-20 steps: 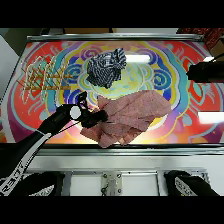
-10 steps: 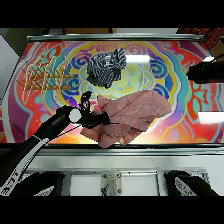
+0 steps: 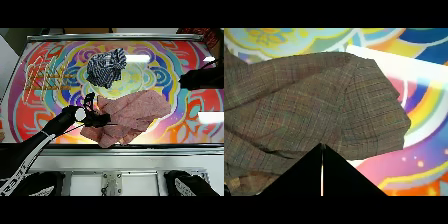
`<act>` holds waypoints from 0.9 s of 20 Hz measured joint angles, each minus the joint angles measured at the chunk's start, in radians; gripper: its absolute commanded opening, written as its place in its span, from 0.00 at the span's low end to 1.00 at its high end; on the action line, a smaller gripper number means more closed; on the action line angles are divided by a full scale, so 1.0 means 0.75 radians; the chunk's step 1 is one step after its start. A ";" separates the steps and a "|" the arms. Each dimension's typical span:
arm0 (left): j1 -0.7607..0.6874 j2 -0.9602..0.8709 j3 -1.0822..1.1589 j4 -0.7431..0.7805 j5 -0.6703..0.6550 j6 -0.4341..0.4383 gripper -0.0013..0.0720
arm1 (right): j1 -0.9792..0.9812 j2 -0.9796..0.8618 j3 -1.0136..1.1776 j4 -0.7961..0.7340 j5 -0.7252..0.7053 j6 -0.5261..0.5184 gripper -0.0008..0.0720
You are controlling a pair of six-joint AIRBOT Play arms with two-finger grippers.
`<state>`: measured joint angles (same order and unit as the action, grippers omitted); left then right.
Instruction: Fold the clothes and pants, and hang the long-sleeved shirts on hangers.
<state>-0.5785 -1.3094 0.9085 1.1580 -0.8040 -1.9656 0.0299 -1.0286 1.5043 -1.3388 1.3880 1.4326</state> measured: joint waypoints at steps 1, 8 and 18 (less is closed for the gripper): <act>0.000 0.018 0.001 0.001 0.008 0.006 0.04 | 0.055 0.008 -0.050 -0.026 -0.016 -0.006 0.03; 0.048 0.204 0.001 0.004 0.025 0.065 0.04 | 0.555 -0.085 -0.610 -0.146 -0.318 -0.026 0.97; 0.064 0.250 0.016 -0.002 -0.008 0.097 0.04 | 0.705 -0.368 -0.706 -0.355 -0.649 0.202 0.04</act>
<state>-0.5308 -1.1217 0.9203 1.1564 -0.8101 -1.8927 0.5591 -1.3045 0.9749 -1.6051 0.9016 1.5841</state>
